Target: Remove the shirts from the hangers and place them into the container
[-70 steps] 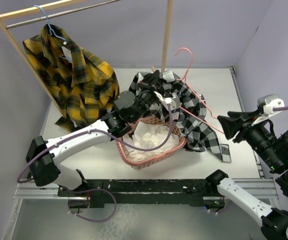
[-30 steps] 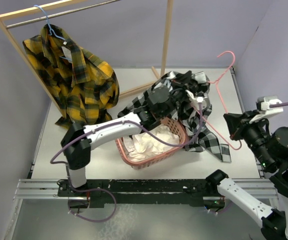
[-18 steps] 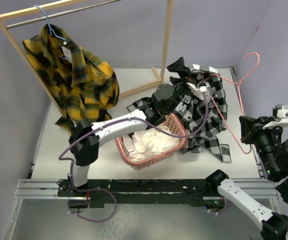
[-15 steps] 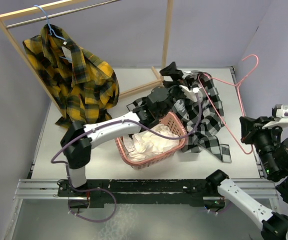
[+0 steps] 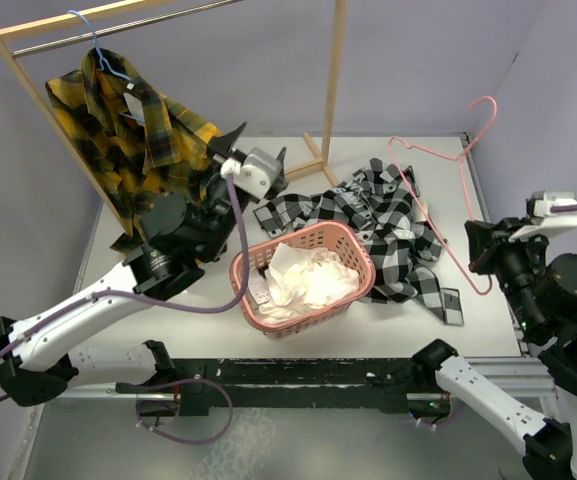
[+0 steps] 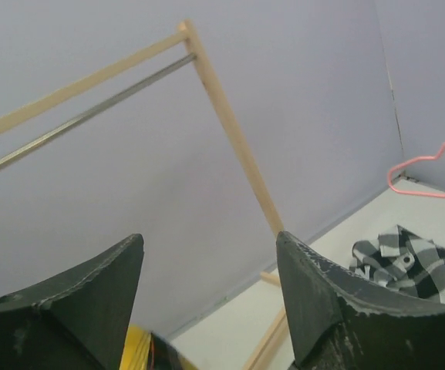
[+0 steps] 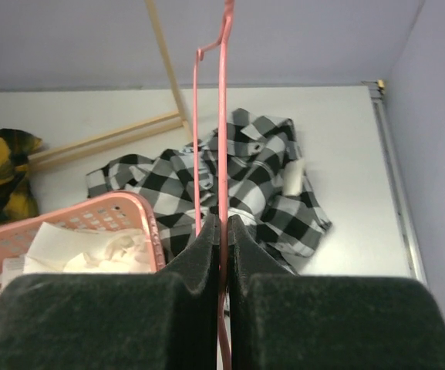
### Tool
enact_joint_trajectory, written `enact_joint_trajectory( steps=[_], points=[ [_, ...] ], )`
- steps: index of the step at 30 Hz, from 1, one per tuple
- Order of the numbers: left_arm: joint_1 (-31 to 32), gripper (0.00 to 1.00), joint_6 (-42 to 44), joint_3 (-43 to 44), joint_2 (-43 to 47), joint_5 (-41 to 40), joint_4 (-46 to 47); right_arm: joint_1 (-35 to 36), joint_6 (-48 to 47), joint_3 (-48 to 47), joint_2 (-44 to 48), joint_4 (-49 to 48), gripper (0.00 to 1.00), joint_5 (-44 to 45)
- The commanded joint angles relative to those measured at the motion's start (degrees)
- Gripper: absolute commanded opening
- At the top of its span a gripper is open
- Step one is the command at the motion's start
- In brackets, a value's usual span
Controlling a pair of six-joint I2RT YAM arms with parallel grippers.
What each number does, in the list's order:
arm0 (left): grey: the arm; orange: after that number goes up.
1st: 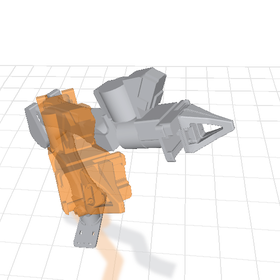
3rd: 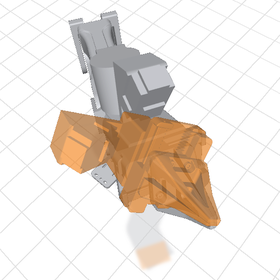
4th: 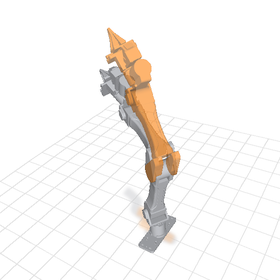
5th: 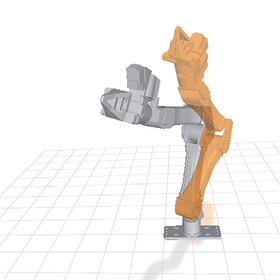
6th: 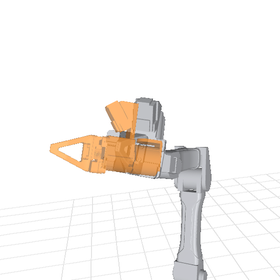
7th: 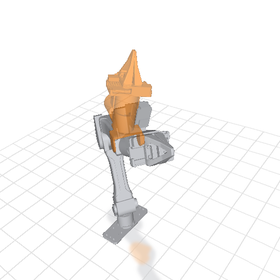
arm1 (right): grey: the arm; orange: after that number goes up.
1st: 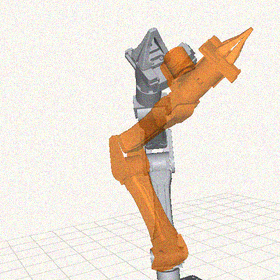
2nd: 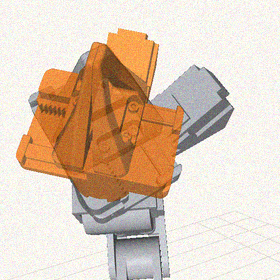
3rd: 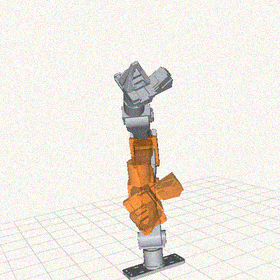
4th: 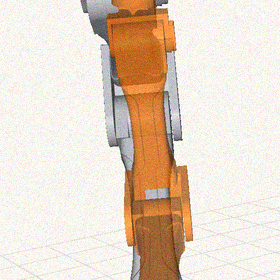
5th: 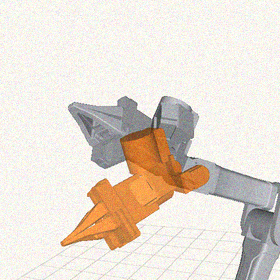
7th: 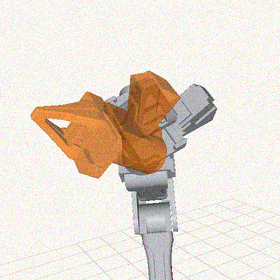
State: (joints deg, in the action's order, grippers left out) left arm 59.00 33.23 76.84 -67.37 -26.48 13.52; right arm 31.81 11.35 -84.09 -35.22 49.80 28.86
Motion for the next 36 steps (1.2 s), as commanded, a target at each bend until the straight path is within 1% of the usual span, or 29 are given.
enact_joint_trajectory(
  steps=[1, 4, 6, 11, 14, 21, 25, 28, 33, 36],
  points=[
    [0.1, 0.69, -4.8, -10.7, 4.8, -1.8, -4.7, -0.1, -1.4, -0.7, -5.8, -9.1, 0.00, -8.3],
    [0.1, 0.66, -6.4, -16.2, 9.0, -1.7, -3.6, -0.1, -3.4, -2.8, -11.2, -13.3, 0.00, -14.6],
    [0.1, 0.65, -8.1, -18.8, 11.4, -1.8, -2.9, -0.1, -5.3, -5.1, -15.1, -15.8, 0.00, -17.2],
    [0.1, 0.59, -14.1, -22.7, 15.9, -1.5, -3.8, -0.1, -11.2, -10.6, -24.4, -23.8, 0.00, -16.7],
    [0.1, 0.58, -16.0, -24.7, 16.1, -1.2, -3.8, -0.1, -14.8, -14.0, -29.7, -29.1, 0.00, -16.2],
    [0.1, 0.62, -17.6, -25.1, 13.7, 1.7, -4.7, -0.1, -20.8, -17.6, -37.6, -42.6, 0.00, -20.4],
    [0.1, 0.62, -18.1, -25.3, 14.3, 2.1, -5.2, -0.1, -24.1, -22.4, -43.4, -44.9, 0.00, -20.5],
    [0.1, 0.62, -17.5, -26.3, 15.3, 1.8, -3.9, -0.1, -25.8, -26.7, -48.1, -45.2, 0.00, -20.4],
    [0.1, 0.62, -17.2, -26.7, 15.5, 1.9, -3.4, -0.1, -26.4, -33.6, -55.1, -43.9, 0.00, -20.5],
    [0.1, 0.61, -17.1, -26.7, 15.4, 1.9, -3.5, -0.1, -26.3, -35.4, -57.9, -44.1, 0.00, -21.0]
  ],
)
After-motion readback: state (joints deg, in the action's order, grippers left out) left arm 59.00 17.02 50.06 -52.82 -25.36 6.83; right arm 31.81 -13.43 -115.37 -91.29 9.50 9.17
